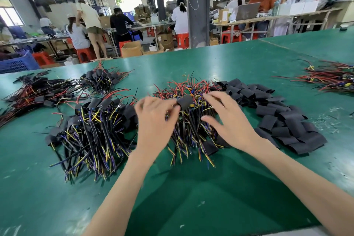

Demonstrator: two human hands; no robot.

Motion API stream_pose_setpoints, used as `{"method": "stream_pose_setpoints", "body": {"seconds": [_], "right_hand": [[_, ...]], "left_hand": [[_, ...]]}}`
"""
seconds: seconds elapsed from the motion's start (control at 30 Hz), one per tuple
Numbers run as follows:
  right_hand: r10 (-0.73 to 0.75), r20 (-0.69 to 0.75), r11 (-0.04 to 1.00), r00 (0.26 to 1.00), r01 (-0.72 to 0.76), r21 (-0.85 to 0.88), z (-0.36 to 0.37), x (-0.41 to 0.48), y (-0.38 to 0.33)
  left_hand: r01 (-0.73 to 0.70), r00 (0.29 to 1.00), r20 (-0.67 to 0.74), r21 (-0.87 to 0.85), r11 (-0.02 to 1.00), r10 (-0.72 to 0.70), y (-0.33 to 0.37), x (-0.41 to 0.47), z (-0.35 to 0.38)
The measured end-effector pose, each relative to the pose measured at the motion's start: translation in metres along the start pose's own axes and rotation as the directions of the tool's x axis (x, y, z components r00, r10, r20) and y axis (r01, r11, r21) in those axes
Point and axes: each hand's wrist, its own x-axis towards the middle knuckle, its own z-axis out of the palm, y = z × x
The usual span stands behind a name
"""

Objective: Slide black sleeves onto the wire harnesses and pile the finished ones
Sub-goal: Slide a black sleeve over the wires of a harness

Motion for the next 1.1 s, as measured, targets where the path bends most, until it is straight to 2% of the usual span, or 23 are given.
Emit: {"method": "stream_pose_setpoints", "body": {"seconds": [0.1,0.2,0.33,0.43,0.63,0.77,0.8,0.87,0.97,1.03,1.1], "right_hand": [[0.111,-0.006,0.993,0.994,-0.111,-0.043,-0.001,0.001,0.008],[0.206,0.034,0.972,0.978,-0.200,-0.123,0.001,0.000,0.019],[0.334,0.065,0.923,0.940,-0.312,-0.226,0.004,0.000,0.028],[0.397,0.074,0.887,0.915,-0.361,-0.287,0.004,-0.001,0.031],[0.512,0.101,0.831,0.853,-0.463,-0.309,0.000,0.000,0.038],[0.544,0.182,0.823,0.819,-0.477,-0.309,-0.002,0.000,0.041],[0.546,0.209,0.824,0.811,-0.476,-0.306,-0.001,0.001,0.041],[0.549,0.250,0.827,0.798,-0.474,-0.302,0.000,0.000,0.041],[0.553,0.300,0.825,0.778,-0.460,-0.328,0.002,-0.002,0.041],[0.551,0.364,0.830,0.751,-0.448,-0.331,0.003,-0.003,0.042],[0.543,0.422,0.839,0.726,-0.448,-0.309,0.005,-0.003,0.044]], "left_hand": [[0.113,0.972,-0.217,0.074,0.991,-0.094,-0.025,0.018,-0.024],[0.304,0.921,-0.306,0.178,0.936,-0.241,-0.061,0.032,-0.049],[0.517,0.854,-0.220,0.461,0.721,-0.472,-0.108,0.035,-0.071],[0.577,0.781,-0.136,0.530,0.621,-0.609,-0.125,0.027,-0.074],[0.623,0.759,-0.114,0.413,0.664,-0.641,-0.127,0.020,-0.073],[0.666,0.731,-0.158,0.382,0.641,-0.664,-0.118,0.026,-0.071],[0.666,0.734,-0.183,0.385,0.639,-0.654,-0.112,0.028,-0.069],[0.604,0.793,-0.208,0.392,0.694,-0.573,-0.096,0.032,-0.061],[0.443,0.892,-0.084,0.359,0.822,-0.444,-0.066,0.043,-0.032],[0.394,0.903,0.076,0.249,0.885,-0.423,-0.051,0.053,-0.005],[0.392,0.879,0.225,0.158,0.906,-0.419,-0.039,0.062,0.025]]}}
